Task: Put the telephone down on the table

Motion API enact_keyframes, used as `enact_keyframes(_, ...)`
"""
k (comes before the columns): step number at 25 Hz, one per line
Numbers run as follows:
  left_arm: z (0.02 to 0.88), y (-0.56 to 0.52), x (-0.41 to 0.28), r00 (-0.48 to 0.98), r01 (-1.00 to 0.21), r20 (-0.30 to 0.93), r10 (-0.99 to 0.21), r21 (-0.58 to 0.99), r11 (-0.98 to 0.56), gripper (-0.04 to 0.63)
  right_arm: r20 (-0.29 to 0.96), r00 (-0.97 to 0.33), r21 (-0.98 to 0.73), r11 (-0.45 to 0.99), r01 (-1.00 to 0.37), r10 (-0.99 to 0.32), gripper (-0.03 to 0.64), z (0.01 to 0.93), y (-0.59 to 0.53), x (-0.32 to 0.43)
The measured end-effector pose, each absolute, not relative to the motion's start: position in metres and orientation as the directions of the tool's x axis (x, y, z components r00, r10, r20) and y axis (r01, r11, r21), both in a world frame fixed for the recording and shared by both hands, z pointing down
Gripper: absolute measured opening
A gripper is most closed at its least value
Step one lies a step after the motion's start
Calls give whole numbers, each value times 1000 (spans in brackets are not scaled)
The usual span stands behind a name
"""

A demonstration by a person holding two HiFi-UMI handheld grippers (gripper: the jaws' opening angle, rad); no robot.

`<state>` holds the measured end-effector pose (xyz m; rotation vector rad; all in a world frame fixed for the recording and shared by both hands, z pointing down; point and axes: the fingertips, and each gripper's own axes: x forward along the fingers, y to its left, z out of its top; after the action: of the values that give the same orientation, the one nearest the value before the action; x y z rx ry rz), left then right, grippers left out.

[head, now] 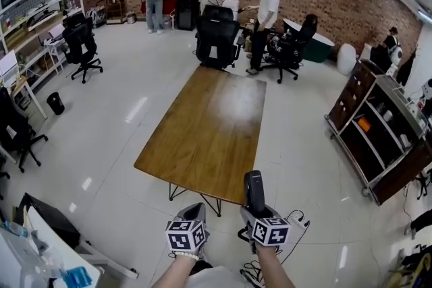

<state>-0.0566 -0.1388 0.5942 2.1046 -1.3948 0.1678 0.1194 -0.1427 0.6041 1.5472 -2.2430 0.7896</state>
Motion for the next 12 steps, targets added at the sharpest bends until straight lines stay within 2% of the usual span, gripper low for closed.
enact_keyframes(12, 596, -168, -71, 477, -856, 419, -773, 422, -299, -12, 519, -368, -264, 266, -927, -772, 299, 591, -177, 89)
